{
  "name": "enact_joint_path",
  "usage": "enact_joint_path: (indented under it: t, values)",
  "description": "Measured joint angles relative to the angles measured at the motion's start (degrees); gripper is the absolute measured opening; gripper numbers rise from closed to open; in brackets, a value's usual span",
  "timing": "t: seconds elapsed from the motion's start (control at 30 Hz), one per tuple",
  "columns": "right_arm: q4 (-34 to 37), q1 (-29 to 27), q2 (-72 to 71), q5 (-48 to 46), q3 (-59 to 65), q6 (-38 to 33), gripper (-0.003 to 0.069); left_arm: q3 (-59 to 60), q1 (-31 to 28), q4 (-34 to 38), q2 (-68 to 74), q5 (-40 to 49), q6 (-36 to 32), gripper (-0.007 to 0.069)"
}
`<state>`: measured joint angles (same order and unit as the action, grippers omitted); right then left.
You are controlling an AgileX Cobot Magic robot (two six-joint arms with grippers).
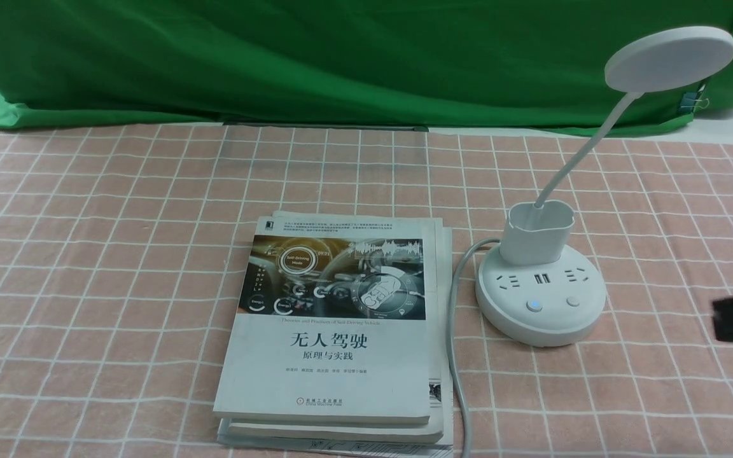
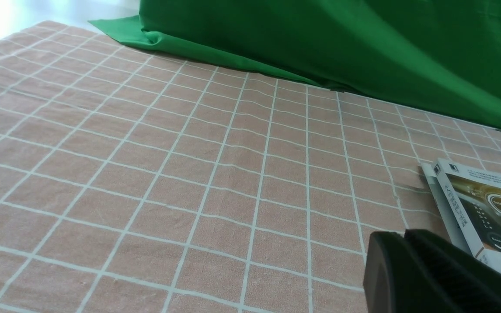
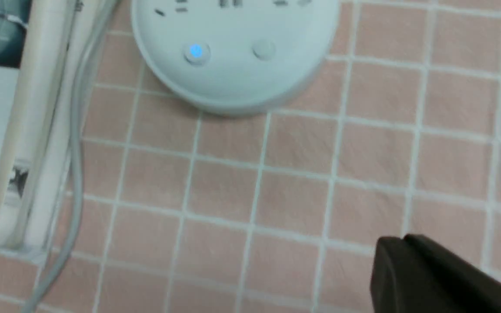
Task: Turn on the table lamp on the pink coffee tablecloth with your hand.
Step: 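Press the button on the base of the white desk lamp with the right gripper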
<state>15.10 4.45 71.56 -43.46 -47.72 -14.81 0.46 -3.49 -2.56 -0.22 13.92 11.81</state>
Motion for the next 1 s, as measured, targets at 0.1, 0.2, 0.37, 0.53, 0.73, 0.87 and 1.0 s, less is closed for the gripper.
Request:
enact_joint_path:
  t: [0.1,0.2,0.37,0.53,0.73,0.87,1.0]
  values:
    - [0.0,4.1,5.0,2.8,-2.2,-0.2,0.0031,0.0,0.0,0.0,0.0,0.0,0.0,0.0019]
    - [0.1,7.7,10.4,6.4,-4.7,-0.5,0.0031,0.0,0.0,0.0,0.0,0.0,0.0,0.0019]
    - [0.3,8.9,18.2,8.6,-8.5,-1.0,0.0031,0.0,0.0,0.0,0.0,0.0,0.0,0.0019]
    - [0.1,8.9,24.7,10.0,-11.2,-1.2,0.0031,0.0,0.0,0.0,0.0,0.0,0.2,0.0019]
    - [0.1,8.9,28.8,11.3,-14.0,-1.2,0.0031,0.0,0.0,0.0,0.0,0.0,0.1,0.0019]
    - [0.1,8.9,31.6,11.4,-16.4,-1.2,0.0031,0.0,0.0,0.0,0.0,0.0,0.1,0.0019]
    - [0.1,8.9,32.3,10.4,-17.0,-1.3,0.0031,0.0,0.0,0.0,0.0,0.0,0.1,0.0019]
